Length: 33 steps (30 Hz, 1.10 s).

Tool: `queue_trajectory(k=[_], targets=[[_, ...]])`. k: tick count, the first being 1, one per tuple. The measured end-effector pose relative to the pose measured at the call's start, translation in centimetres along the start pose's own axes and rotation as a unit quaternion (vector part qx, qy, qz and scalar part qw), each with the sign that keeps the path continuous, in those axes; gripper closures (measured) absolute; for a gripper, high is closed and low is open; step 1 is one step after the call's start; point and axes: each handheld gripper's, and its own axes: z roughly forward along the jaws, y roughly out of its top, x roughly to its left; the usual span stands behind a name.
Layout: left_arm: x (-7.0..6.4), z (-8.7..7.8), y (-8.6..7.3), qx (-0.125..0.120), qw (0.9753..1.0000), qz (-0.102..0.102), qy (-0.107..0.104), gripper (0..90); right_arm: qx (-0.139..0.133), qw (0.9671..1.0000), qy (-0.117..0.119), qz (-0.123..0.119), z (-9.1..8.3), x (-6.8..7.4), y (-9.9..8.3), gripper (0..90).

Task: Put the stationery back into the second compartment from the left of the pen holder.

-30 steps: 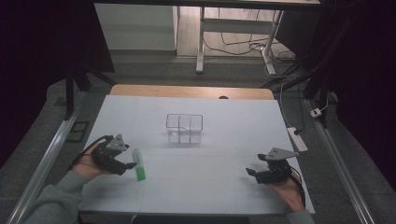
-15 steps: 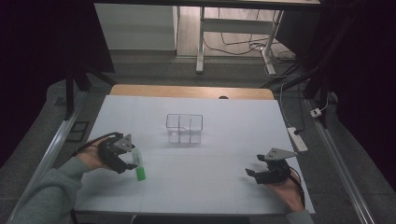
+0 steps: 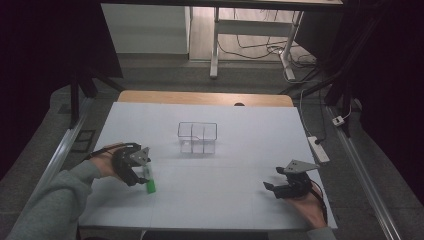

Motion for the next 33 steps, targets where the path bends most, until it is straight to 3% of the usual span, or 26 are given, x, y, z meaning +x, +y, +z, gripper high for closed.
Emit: queue_trajectory(k=[6, 14, 21, 25, 33], targets=[[0.3, 0.4, 0.2, -0.001, 0.9994, 0.031, -0.014, 28.1, 0.002, 1.0, -0.002, 0.004, -0.2, 0.0, -0.2, 21.5], [0.4, 1.6, 0.7, 0.03, 0.9964, 0.075, -0.027, 27.1, 0.001, 1.0, -0.002, 0.007, -0.4, 0.0, -0.6, 21.5], [0.5, 2.0, 1.1, 0.053, 0.9908, 0.117, -0.043, 26.9, 0.003, 1.0, 0.0, 0.008, -0.3, 0.0, -0.6, 21.6], [0.3, 2.3, 1.5, 0.072, 0.9851, 0.146, -0.057, 27.2, 0.003, 1.0, 0.001, 0.008, -0.3, 0.0, -0.7, 21.5], [0.2, 2.9, 2.1, 0.075, 0.979, 0.175, -0.073, 29.3, 0.006, 0.9999, 0.003, 0.008, -0.2, 0.0, -0.7, 21.5]])
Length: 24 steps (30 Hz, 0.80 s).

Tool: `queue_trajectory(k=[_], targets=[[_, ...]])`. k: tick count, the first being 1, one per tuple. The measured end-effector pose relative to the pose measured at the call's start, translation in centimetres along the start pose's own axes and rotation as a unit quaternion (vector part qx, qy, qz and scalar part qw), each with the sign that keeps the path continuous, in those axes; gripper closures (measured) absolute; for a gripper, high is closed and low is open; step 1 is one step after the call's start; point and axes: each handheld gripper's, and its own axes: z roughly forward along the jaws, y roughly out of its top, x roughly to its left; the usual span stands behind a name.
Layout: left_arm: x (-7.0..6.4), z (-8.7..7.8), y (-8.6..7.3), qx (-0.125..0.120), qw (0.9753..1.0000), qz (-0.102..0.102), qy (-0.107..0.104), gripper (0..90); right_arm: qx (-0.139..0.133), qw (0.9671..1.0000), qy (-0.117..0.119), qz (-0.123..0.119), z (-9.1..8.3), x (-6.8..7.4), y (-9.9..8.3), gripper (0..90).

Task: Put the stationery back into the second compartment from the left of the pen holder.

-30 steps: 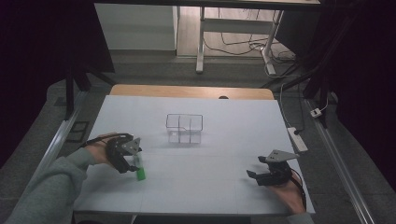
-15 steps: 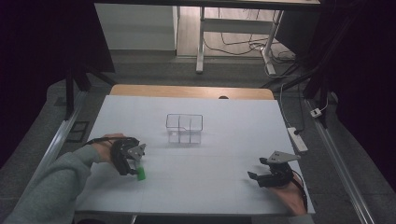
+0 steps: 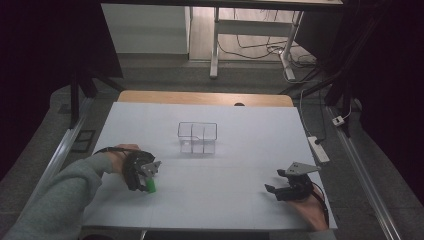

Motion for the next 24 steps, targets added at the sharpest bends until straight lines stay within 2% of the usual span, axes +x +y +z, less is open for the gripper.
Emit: queue_trajectory(k=[3, 8, 11, 15, 21, 24], targets=[[0.0, 0.1, -0.1, -0.003, 1.0, -0.001, -0.007, 31.7, 0.002, 1.0, 0.001, 0.0, 0.0, 0.0, 0.0, 21.6], [0.1, 0.4, 0.2, -0.001, 0.9996, 0.014, -0.023, 32.0, 0.003, 1.0, 0.0, 0.0, 0.1, 0.0, 0.0, 21.5], [0.1, 0.9, 0.6, 0.009, 0.9992, 0.023, -0.03, 34.9, 0.004, 1.0, 0.0, -0.001, 0.1, 0.0, 0.0, 21.6], [0.3, 1.0, 0.8, 0.01, 0.9987, 0.028, -0.04, 36.8, 0.003, 1.0, 0.001, -0.001, 0.1, 0.1, 0.0, 21.6], [0.4, 0.9, 0.7, 0.004, 0.9987, 0.03, -0.042, 45.5, 0.004, 1.0, 0.003, -0.001, 0.2, 0.0, 0.0, 21.5], [0.4, 0.9, 0.6, 0.002, 0.9987, 0.032, -0.041, 47.0, 0.005, 1.0, 0.002, -0.002, 0.2, 0.1, 0.0, 21.6]])
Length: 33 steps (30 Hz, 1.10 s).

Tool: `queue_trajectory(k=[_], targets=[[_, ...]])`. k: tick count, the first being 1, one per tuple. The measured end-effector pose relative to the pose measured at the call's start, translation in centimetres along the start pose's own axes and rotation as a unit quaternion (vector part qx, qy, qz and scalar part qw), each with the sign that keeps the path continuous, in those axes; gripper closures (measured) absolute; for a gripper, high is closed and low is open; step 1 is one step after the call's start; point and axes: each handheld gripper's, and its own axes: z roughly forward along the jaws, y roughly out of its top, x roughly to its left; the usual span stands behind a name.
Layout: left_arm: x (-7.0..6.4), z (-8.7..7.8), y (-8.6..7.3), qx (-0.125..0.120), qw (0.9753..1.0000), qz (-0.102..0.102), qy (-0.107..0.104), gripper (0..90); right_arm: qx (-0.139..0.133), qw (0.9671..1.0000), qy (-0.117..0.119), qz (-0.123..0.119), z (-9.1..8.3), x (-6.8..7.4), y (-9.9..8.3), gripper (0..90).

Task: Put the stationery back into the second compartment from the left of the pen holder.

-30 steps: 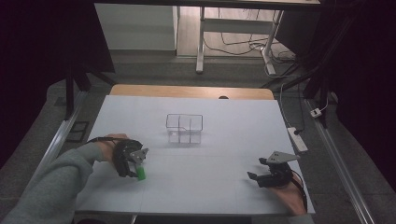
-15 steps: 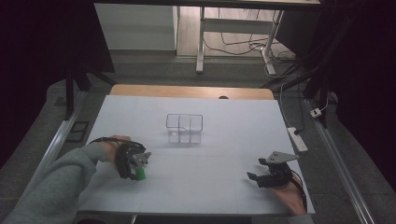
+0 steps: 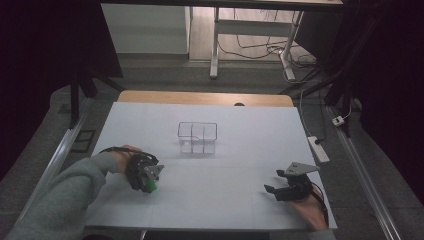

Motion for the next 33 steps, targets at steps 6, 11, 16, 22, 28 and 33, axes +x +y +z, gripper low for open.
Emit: queue_trajectory(k=[6, 11, 16, 22, 28, 33], targets=[[0.0, 0.0, -0.1, -0.003, 1.0, 0.001, -0.001, 50.2, 0.0, 1.0, 0.0, -0.002, 0.0, 0.0, 0.0, 21.5], [0.3, -0.2, -0.3, -0.008, 0.9999, -0.008, 0.001, 66.2, -0.002, 1.0, 0.0, -0.001, 0.0, 0.1, 0.0, 21.7], [0.3, -0.1, -0.4, -0.015, 0.9998, -0.01, 0.003, 66.5, -0.01, 0.9999, 0.003, 0.001, -0.2, 0.1, 0.1, 21.9], [0.2, -0.2, -0.4, -0.016, 0.9995, -0.026, 0.005, 66.6, -0.008, 1.0, 0.003, 0.0, -0.1, 0.0, 0.1, 21.9], [0.3, -0.5, -0.6, -0.029, 0.9978, -0.057, 0.018, 66.7, -0.008, 1.0, 0.003, 0.0, -0.1, 0.1, 0.1, 21.9], [0.4, -1.0, -1.0, -0.04, 0.9952, -0.086, 0.026, 66.7, -0.008, 1.0, 0.002, 0.0, -0.1, 0.1, 0.1, 22.0]])
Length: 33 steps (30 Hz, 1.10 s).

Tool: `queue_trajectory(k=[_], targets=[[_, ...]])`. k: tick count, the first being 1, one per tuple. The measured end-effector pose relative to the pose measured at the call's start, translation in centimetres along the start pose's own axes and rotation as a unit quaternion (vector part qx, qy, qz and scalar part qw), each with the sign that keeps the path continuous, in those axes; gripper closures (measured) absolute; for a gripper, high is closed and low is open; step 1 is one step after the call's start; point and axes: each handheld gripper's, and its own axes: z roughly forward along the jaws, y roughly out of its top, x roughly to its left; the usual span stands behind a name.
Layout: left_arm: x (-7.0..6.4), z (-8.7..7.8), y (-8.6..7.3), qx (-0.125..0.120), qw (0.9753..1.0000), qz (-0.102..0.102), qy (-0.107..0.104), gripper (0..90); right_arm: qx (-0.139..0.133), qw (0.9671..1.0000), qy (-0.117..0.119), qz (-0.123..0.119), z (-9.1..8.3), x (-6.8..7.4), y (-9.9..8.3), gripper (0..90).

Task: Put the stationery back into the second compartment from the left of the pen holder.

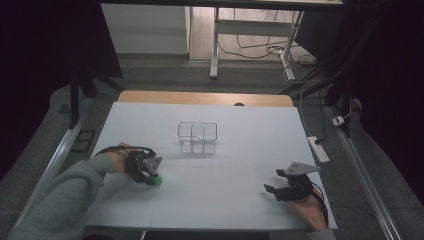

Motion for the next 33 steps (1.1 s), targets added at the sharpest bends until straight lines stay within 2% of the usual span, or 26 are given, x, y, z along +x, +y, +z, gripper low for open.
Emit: queue_trajectory(k=[7, 13, 20, 26, 31, 33], targets=[[0.1, -0.9, -0.3, -0.012, 0.9993, -0.034, 0.01, 66.7, -0.002, 1.0, -0.004, -0.005, 0.0, 0.1, 0.1, 22.3], [0.2, -1.2, -0.6, -0.024, 0.9975, -0.063, 0.024, 66.7, -0.002, 1.0, -0.003, -0.004, -0.1, 0.1, 0.0, 22.4], [0.1, -1.5, -1.1, -0.034, 0.9954, -0.082, 0.035, 66.7, -0.001, 1.0, -0.004, -0.004, 0.0, 0.0, 0.0, 22.3], [0.1, -2.0, -1.2, -0.049, 0.9918, -0.108, 0.047, 66.6, -0.001, 1.0, -0.006, -0.002, 0.0, -0.1, 0.0, 22.3], [0.1, -2.8, -1.1, -0.068, 0.9871, -0.131, 0.062, 66.7, -0.002, 1.0, -0.008, -0.001, -0.1, -0.2, -0.1, 22.3], [-0.1, -3.1, -1.0, -0.08, 0.984, -0.142, 0.073, 66.7, -0.002, 1.0, -0.008, -0.001, -0.1, -0.2, -0.1, 22.3]])
